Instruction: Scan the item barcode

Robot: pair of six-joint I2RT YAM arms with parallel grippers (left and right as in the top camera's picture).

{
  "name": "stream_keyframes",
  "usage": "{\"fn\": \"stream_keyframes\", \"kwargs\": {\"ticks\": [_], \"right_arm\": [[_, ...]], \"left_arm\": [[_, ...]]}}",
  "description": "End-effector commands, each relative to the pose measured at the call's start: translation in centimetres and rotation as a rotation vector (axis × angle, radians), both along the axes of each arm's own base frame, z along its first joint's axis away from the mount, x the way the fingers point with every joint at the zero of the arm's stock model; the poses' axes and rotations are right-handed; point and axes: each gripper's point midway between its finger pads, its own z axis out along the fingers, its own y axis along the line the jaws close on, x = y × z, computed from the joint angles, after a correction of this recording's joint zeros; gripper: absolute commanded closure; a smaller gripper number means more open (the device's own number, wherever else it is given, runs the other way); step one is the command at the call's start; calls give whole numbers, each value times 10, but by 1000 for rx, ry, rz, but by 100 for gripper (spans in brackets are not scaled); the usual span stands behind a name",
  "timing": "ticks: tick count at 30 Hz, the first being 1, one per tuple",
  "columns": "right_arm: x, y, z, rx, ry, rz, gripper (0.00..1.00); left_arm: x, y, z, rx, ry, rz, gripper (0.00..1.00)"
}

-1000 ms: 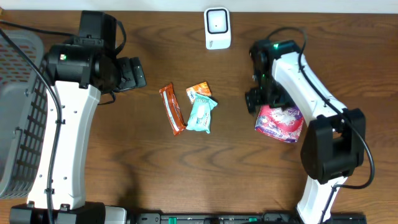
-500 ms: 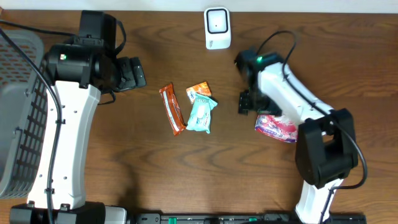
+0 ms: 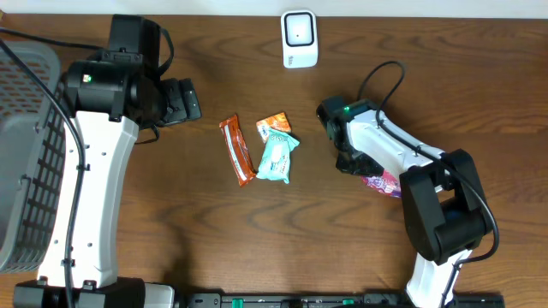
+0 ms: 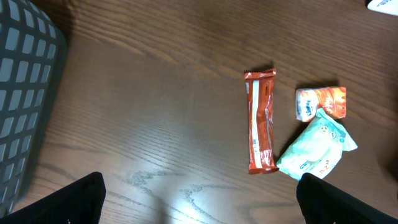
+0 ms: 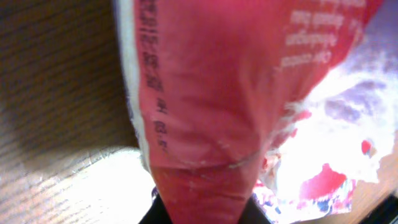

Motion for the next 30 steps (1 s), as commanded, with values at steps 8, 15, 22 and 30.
{"fn": "stream_keyframes", "kwargs": {"ticks": [8, 15, 22, 30], "right_arm": [[42, 140, 88, 1012, 42, 530, 99], [56, 133, 131, 1393, -69, 530, 99], [40, 93, 94, 1619, -127, 356, 99], [17, -5, 24, 1365, -94, 55, 71]], "left_arm": [[0, 1, -3, -1, 12, 12, 2], [0, 1, -3, -1, 12, 12, 2], [0, 1, -3, -1, 12, 12, 2], [0, 1, -3, -1, 12, 12, 2]]}}
